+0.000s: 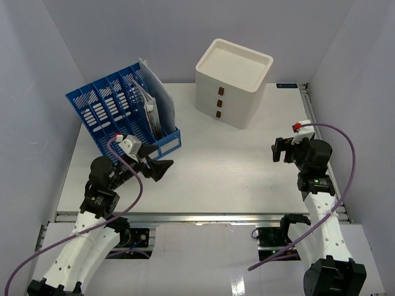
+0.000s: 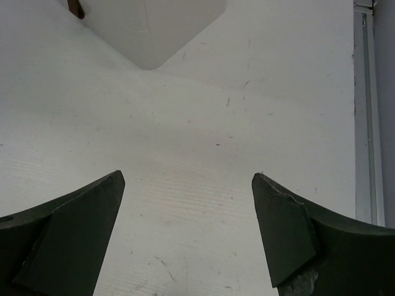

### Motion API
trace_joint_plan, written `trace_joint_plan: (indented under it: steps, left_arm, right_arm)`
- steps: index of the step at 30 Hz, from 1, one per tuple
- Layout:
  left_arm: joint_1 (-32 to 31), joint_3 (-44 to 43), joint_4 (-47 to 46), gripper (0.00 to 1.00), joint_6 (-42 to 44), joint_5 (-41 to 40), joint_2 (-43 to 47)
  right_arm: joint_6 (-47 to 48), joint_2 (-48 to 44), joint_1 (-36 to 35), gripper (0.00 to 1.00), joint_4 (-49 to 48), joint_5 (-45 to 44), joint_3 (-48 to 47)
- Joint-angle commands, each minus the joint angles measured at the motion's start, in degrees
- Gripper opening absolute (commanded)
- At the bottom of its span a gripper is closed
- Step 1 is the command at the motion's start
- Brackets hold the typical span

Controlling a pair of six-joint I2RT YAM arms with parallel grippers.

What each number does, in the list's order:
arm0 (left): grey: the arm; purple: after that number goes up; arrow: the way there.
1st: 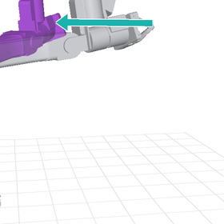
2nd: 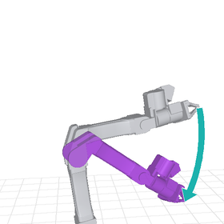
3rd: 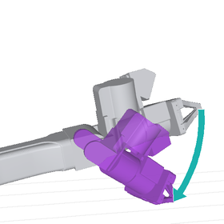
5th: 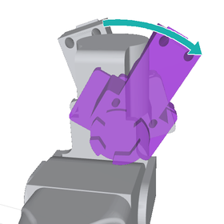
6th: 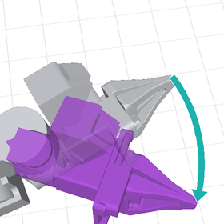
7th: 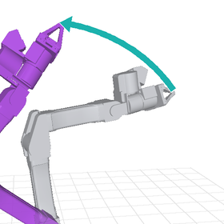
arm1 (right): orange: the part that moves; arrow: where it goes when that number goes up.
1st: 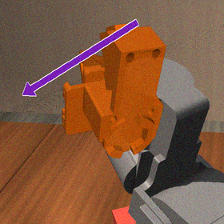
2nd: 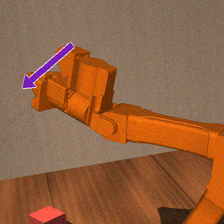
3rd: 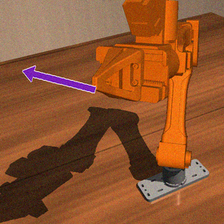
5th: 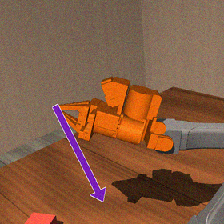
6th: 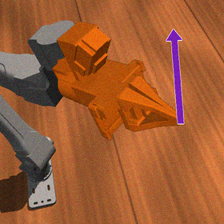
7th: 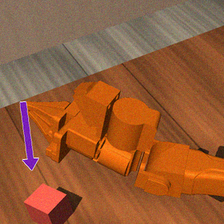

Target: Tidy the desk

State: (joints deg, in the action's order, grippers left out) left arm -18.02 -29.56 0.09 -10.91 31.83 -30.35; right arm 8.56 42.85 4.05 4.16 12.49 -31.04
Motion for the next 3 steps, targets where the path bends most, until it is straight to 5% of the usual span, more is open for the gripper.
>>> trace_joint_plan:
  steps: [1, 3]
  left_arm:
    - [0.00, -0.12, 1.37, 0.98, 0.80, -0.60, 1.23]
    - [-0.08, -0.06, 1.39, 0.98, 0.80, -0.80, 0.93]
  right_arm:
    - [-0.97, -1.89, 0.78, 0.90, -1.64, 0.16, 0.48]
    - [-0.67, -2.07, 0.86, 0.90, -1.62, 0.09, 0.62]
